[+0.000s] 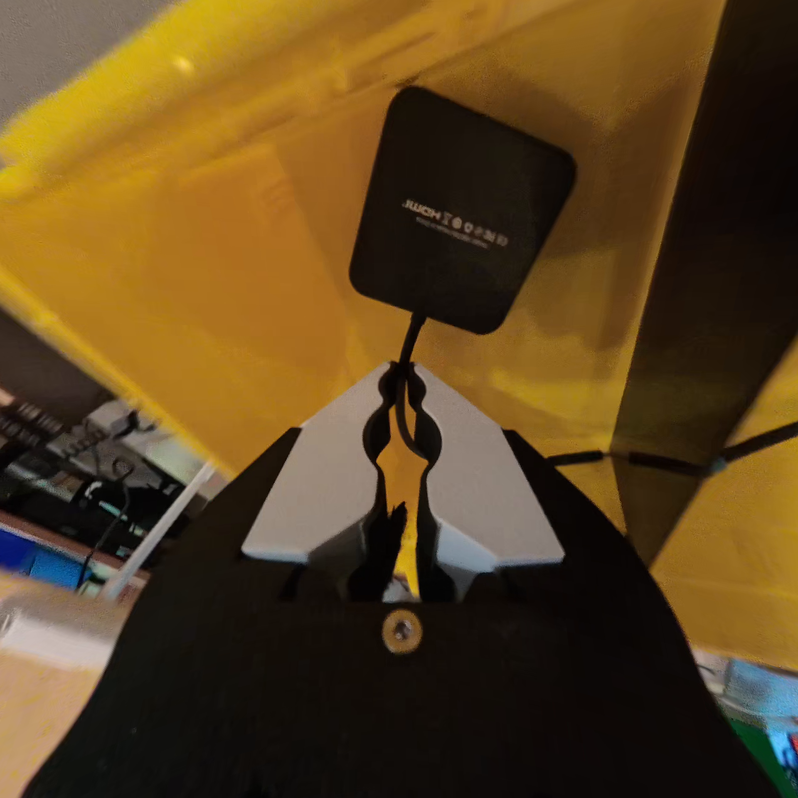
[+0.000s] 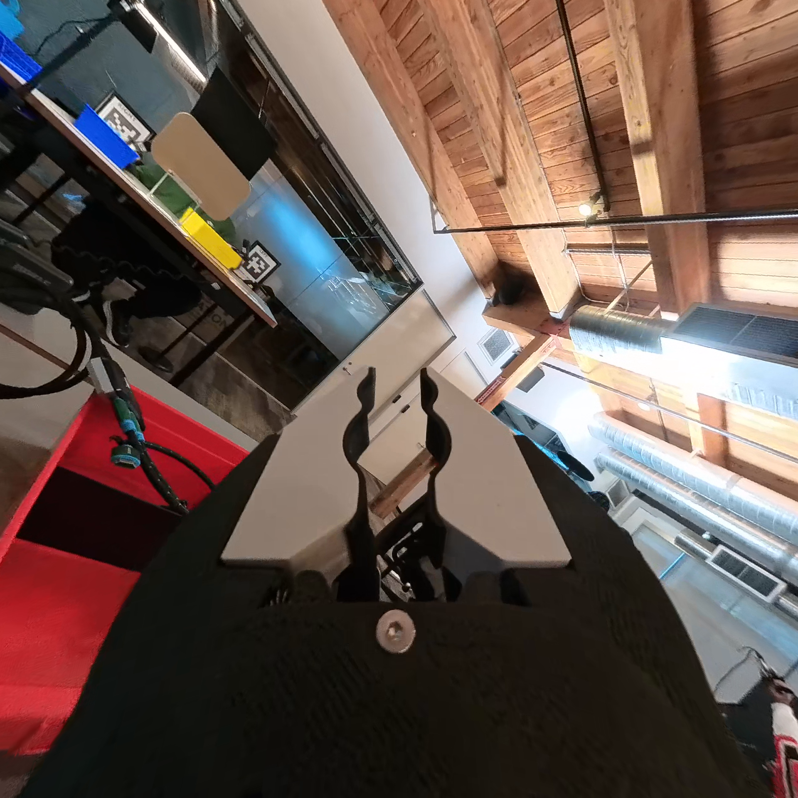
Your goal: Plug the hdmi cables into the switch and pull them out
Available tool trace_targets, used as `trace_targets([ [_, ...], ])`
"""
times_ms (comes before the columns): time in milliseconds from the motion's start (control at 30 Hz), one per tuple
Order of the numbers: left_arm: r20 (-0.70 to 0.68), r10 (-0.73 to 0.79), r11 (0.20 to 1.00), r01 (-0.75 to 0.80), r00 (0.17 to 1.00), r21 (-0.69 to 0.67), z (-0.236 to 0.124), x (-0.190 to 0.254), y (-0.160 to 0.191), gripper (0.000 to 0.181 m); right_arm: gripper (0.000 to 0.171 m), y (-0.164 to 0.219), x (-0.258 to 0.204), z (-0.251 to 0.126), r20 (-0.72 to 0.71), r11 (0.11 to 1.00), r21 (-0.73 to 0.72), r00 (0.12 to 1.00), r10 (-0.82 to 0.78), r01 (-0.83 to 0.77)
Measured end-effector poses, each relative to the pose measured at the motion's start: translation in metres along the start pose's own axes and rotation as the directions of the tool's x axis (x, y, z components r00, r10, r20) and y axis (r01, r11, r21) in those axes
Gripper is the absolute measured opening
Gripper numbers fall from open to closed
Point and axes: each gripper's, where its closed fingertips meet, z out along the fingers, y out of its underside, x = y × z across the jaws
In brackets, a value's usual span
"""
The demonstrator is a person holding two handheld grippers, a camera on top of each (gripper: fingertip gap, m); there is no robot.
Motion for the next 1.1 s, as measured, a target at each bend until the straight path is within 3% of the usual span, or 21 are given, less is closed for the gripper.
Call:
trace_targets([
  [233, 0.302, -0.151, 0.988, 0.139, 0.941, 0.062, -0.137, -0.035, 0.024, 0.001, 0.019, 0.005, 0.008, -0.003, -0.006, 0.999, 0.004, 0.999, 0.041, -0.041],
  [333, 0.38, -0.218, 0.961, 0.129, 0.899, 0.245, -0.201, -0.046, -0.012, 0.001, 0.019, 0.004, 0.013, -0.005, -0.015, 0.998, 0.015, 0.998, 0.061, -0.06],
  [433, 0.345, -0.2, 0.9, 0.033, 0.917, 0.435, -0.233, -0.04, -0.09, 0.001, 0.019, 0.0, 0.018, -0.007, -0.023, 0.997, 0.032, 0.997, 0.076, -0.075],
  [500, 0.245, -0.186, 0.832, 0.02, 0.951, 0.554, -0.232, -0.027, -0.156, 0.001, 0.019, -0.005, 0.021, -0.009, -0.028, 0.995, 0.049, 0.996, 0.086, -0.085],
  [567, 0.047, -0.16, 0.776, 0.096, 0.986, 0.623, -0.211, -0.004, -0.217, 0.001, 0.019, -0.009, 0.023, -0.012, -0.031, 0.994, 0.064, 0.995, 0.094, -0.091],
  [667, -0.009, -0.089, 0.866, 0.082, 0.996, 0.493, -0.153, 0.012, -0.258, 0.001, 0.019, -0.012, 0.027, -0.015, -0.037, 0.992, 0.08, 0.994, 0.098, -0.095],
  [800, 0.032, -0.06, 0.922, 0.043, 0.998, 0.386, -0.104, 0.01, -0.289, 0.001, 0.019, -0.014, 0.035, -0.02, -0.05, 0.989, 0.097, 0.992, 0.117, -0.112],
  [900, -0.01, -0.06, 0.913, 0.059, 0.998, 0.403, -0.088, 0.008, -0.307, 0.002, 0.019, -0.015, 0.043, -0.024, -0.068, 0.985, 0.115, 0.988, 0.136, -0.128],
  [967, -0.016, -0.065, 0.925, 0.066, 0.998, 0.373, -0.082, 0.003, -0.305, 0.008, 0.019, -0.017, 0.048, -0.026, -0.089, 0.98, 0.137, 0.983, 0.16, -0.147],
  [1067, 0.072, -0.124, 0.94, 0.094, 0.99, 0.327, -0.092, -0.012, -0.281, 0.044, 0.019, -0.018, 0.05, -0.028, -0.089, 0.976, 0.145, 0.981, 0.174, -0.161],
  [1100, 0.116, -0.169, 0.929, 0.119, 0.979, 0.35, -0.102, -0.02, -0.271, 0.036, 0.019, -0.017, 0.05, -0.028, -0.092, 0.978, 0.141, 0.981, 0.168, -0.154],
])
